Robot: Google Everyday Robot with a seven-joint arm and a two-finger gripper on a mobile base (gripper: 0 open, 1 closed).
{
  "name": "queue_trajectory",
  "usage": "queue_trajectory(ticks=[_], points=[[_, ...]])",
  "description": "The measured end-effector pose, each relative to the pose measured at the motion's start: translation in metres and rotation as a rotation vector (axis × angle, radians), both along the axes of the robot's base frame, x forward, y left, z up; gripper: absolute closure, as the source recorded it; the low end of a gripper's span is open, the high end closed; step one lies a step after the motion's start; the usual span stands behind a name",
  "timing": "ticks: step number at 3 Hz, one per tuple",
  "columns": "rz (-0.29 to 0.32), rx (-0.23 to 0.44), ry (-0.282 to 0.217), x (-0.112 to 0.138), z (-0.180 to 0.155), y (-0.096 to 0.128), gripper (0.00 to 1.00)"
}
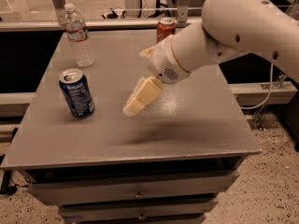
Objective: Knock pepsi can over
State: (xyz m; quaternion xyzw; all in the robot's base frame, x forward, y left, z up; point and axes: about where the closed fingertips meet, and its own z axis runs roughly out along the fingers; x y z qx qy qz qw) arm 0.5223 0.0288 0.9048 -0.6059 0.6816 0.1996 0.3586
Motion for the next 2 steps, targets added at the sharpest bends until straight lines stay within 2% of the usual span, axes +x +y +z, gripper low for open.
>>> queue_trajectory(ticks=[1, 2], points=[[0.004, -0.004, 0.003, -0.002, 0.0, 0.0, 0.0], [0.017, 0.082, -0.02, 0.0, -0.004, 0.019, 0.0]])
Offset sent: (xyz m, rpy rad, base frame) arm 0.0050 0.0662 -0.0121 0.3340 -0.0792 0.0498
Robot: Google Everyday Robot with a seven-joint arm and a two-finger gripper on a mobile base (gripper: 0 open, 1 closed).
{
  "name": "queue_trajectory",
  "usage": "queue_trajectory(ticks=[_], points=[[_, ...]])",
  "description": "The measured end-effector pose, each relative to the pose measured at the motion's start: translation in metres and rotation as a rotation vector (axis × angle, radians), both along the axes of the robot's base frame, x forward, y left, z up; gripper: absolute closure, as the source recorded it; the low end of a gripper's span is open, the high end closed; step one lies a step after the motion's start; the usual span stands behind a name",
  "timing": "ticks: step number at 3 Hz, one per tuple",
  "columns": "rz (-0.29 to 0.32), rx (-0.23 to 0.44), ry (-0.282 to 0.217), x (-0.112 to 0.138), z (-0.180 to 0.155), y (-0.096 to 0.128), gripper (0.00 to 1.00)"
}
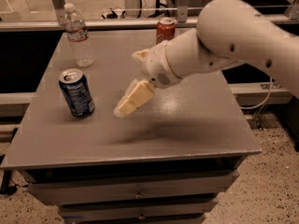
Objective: Knock pepsi can over
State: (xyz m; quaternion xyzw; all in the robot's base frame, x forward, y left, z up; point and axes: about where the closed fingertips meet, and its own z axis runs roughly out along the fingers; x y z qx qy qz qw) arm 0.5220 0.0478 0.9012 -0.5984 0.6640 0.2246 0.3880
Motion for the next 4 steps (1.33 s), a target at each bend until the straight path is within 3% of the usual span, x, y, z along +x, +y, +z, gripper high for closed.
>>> queue_trajectory(ticks=[1, 2, 3, 4], points=[[0.047, 0.175, -0.022, 0.006, -0.008, 0.051, 0.0], [0.085, 0.302, -0.035, 0.008, -0.009, 0.093, 0.0], [0.12, 0.392, -0.039, 0.004, -0.004, 0.123, 0.0], [0.126, 0.443, -0.012, -0.006, -0.01, 0.138, 0.0]])
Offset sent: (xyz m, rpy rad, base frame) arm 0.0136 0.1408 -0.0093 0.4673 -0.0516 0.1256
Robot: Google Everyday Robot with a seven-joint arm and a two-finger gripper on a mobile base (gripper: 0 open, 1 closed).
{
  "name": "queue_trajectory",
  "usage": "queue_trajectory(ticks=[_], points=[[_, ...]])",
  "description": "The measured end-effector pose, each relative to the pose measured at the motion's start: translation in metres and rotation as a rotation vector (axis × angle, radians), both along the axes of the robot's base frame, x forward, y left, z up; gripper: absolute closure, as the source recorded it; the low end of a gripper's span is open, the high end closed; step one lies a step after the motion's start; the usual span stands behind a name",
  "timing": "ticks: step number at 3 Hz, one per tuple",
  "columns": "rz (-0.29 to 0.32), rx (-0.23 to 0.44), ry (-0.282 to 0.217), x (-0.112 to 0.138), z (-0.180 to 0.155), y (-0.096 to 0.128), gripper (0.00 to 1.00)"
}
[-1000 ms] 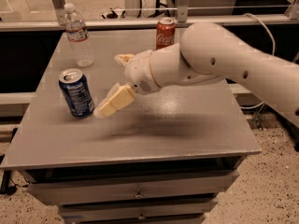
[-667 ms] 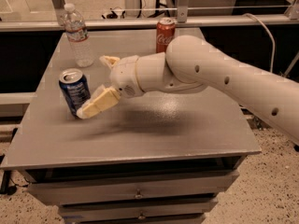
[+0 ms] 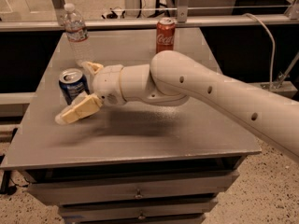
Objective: Knock pepsi can over
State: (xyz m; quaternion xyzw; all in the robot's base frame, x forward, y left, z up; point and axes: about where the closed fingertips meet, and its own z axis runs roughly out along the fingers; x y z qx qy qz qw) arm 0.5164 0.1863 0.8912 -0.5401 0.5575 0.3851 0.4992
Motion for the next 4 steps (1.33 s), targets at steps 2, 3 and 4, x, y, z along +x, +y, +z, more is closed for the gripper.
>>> queue_trajectory(ticks=[2, 3, 4], points=[[-0.022, 0.045, 0.058, -0.01, -0.021, 0.005, 0.16], [-0.046, 0.051, 0.056, -0.008, -0.022, -0.002, 0.4], [-0.086, 0.043, 0.054, -0.002, -0.021, -0.016, 0.64]])
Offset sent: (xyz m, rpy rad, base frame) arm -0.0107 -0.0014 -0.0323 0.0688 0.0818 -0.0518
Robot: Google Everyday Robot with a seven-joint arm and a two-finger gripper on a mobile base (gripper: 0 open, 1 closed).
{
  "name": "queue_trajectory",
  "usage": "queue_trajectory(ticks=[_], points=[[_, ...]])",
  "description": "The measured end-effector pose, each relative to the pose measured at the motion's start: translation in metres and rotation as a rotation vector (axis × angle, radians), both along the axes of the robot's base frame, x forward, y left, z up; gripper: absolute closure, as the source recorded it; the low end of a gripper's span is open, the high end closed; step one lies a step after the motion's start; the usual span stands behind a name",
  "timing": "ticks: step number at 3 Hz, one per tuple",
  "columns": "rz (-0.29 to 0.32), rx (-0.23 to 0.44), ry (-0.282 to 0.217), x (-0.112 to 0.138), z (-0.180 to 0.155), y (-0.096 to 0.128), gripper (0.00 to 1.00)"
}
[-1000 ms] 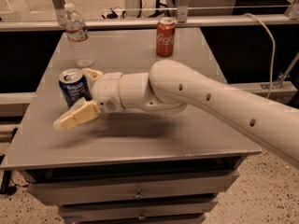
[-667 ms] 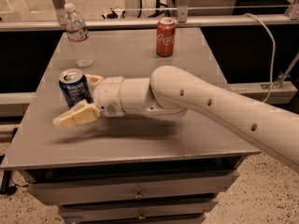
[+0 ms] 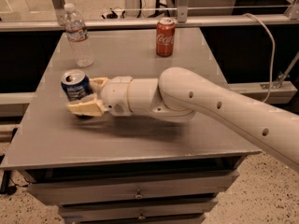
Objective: Knock pepsi can over
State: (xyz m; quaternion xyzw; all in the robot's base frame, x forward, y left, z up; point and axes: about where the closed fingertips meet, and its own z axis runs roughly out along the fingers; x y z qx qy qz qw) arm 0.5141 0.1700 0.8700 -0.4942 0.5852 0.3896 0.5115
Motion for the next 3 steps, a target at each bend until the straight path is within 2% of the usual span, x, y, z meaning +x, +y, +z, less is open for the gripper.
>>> queue_trajectory(ticks=[1, 2, 3], points=[[-0.028, -0.052, -0.012, 0.008, 0.012, -0.023, 0.87], [-0.064, -0.166, -0.009, 0.022, 0.035, -0.076, 1.0], [-0.121, -0.289, 0.026, 0.04, 0.058, -0.143, 1.0]])
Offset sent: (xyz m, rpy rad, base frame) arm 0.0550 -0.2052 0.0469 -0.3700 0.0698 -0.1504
